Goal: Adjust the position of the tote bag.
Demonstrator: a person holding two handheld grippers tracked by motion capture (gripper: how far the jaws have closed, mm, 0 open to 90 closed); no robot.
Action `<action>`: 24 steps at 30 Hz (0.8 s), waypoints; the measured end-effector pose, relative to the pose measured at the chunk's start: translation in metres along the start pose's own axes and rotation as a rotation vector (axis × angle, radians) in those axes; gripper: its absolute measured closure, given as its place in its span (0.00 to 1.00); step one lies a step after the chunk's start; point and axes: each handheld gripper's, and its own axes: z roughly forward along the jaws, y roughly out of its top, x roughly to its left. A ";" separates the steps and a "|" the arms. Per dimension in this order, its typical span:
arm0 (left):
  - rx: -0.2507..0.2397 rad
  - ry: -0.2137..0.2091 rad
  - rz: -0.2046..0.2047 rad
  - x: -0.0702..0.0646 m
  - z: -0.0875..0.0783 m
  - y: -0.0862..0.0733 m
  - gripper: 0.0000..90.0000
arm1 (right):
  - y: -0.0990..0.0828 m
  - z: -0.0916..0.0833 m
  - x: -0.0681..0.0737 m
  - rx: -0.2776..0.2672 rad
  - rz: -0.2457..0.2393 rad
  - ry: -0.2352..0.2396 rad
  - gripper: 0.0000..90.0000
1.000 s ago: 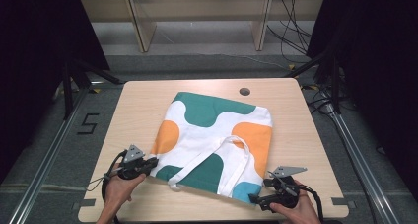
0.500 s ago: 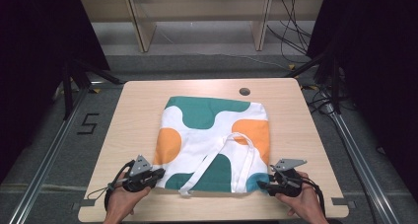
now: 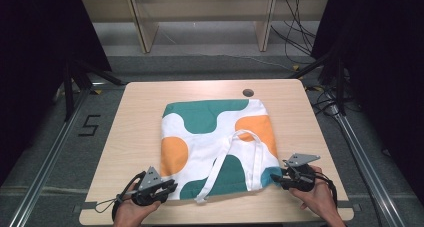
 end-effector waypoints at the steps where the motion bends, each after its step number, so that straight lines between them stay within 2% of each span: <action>1: -0.032 -0.010 -0.020 -0.003 -0.001 -0.001 0.74 | -0.001 -0.003 0.000 -0.016 -0.021 -0.035 0.61; 2: -0.032 -0.010 0.001 -0.004 -0.005 -0.001 0.69 | -0.001 -0.008 0.001 -0.009 -0.033 -0.027 0.53; 3: -0.059 -0.002 0.004 -0.007 -0.007 -0.002 0.63 | -0.002 -0.013 0.003 -0.020 -0.032 -0.034 0.48; 4: -0.062 0.007 0.015 -0.008 -0.011 -0.003 0.56 | -0.004 -0.016 0.005 -0.047 -0.044 -0.028 0.43; 5: -0.068 0.003 0.008 -0.011 -0.012 -0.004 0.50 | -0.006 -0.019 0.008 -0.050 -0.037 -0.023 0.40; 6: -0.064 0.000 0.015 -0.013 -0.014 -0.006 0.45 | -0.007 -0.021 0.011 -0.058 -0.015 -0.018 0.35; 7: -0.051 -0.001 0.031 -0.015 -0.015 -0.008 0.42 | -0.009 -0.025 0.014 -0.054 -0.015 -0.018 0.32; 8: -0.054 0.002 0.027 -0.019 -0.016 -0.010 0.39 | -0.012 -0.027 0.016 -0.049 -0.029 -0.023 0.32; 9: -0.026 0.000 0.045 -0.020 -0.017 -0.012 0.37 | -0.014 -0.028 0.019 -0.032 -0.037 -0.021 0.31; 10: -0.016 0.004 0.044 -0.021 -0.016 -0.014 0.36 | -0.017 -0.028 0.022 -0.012 -0.064 -0.019 0.31; 11: 0.005 0.015 0.068 -0.021 -0.016 -0.016 0.35 | -0.020 -0.026 0.024 0.000 -0.085 -0.037 0.30; 12: 0.031 0.030 0.073 -0.022 -0.016 -0.017 0.34 | -0.020 -0.025 0.025 0.022 -0.102 -0.047 0.30; 13: 0.023 0.053 0.077 -0.024 -0.013 -0.019 0.33 | -0.021 -0.024 0.027 0.014 -0.095 -0.036 0.30; 15: 0.064 0.074 0.110 -0.021 -0.012 -0.021 0.32 | -0.020 -0.021 0.027 0.029 -0.089 -0.036 0.30; 16: 0.077 0.085 0.104 -0.020 -0.011 -0.021 0.32 | -0.020 -0.019 0.026 0.046 -0.089 -0.041 0.30; 17: 0.065 0.087 0.080 -0.020 -0.009 -0.023 0.32 | -0.022 -0.014 0.027 0.033 -0.082 -0.063 0.31; 18: 0.087 0.094 0.093 -0.019 -0.009 -0.024 0.33 | -0.022 -0.014 0.025 0.067 -0.081 -0.062 0.32; 19: 0.099 0.100 0.095 -0.018 -0.008 -0.024 0.33 | -0.024 -0.010 0.025 0.060 -0.066 -0.071 0.34; 20: 0.100 0.098 0.087 -0.018 -0.008 -0.024 0.34 | -0.024 -0.011 0.022 0.072 -0.095 -0.066 0.36; 21: 0.098 0.102 0.085 -0.017 -0.007 -0.024 0.34 | -0.025 -0.009 0.022 0.046 -0.078 -0.070 0.38; 22: 0.091 0.102 0.084 -0.016 -0.007 -0.024 0.35 | -0.023 -0.012 0.021 0.071 -0.067 -0.052 0.41; 23: 0.101 0.110 0.086 -0.015 -0.008 -0.023 0.36 | -0.022 -0.014 0.023 0.066 -0.043 -0.068 0.44; 24: 0.093 0.108 0.079 -0.015 -0.007 -0.023 0.37 | -0.021 -0.013 0.022 0.059 -0.047 -0.074 0.45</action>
